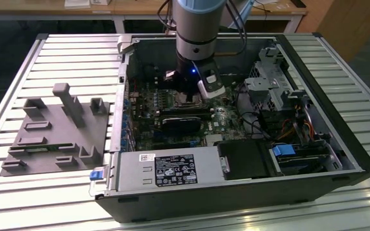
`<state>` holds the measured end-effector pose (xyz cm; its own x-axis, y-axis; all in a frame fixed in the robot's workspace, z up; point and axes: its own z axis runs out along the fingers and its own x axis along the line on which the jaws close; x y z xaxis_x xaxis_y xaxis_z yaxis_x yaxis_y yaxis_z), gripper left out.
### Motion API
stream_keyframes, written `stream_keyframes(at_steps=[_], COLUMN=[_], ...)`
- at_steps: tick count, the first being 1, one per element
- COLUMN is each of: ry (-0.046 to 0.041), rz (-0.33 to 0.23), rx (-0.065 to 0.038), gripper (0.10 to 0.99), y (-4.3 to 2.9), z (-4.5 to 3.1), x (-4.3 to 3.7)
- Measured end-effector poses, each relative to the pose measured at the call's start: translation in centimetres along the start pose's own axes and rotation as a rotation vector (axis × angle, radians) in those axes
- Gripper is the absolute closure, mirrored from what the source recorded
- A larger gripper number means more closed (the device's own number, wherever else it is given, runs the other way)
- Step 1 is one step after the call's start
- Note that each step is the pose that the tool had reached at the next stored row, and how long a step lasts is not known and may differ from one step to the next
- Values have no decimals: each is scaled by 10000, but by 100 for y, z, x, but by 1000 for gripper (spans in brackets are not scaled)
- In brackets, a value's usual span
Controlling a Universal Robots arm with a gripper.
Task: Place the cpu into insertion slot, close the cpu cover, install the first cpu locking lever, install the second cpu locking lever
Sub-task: 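Install the second cpu locking lever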
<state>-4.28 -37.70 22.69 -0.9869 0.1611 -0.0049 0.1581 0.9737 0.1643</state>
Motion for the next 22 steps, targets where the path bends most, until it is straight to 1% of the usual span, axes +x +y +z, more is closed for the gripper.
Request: stream_keyframes(at_steps=[3,4,7,12,14,17,22], ry=[5,5,-2,-14,-15,-17,-18], rz=[1,3,1,-2,-3,-3,-3], rx=[69,85,123,200,219,223,220], gripper=[984,984,984,984,984,984,984], y=[39,54,111,169,181,191,192], z=[6,8,19,26,13,-33,-39], x=[-44,-47,-40,-30,-29,-29,-29])
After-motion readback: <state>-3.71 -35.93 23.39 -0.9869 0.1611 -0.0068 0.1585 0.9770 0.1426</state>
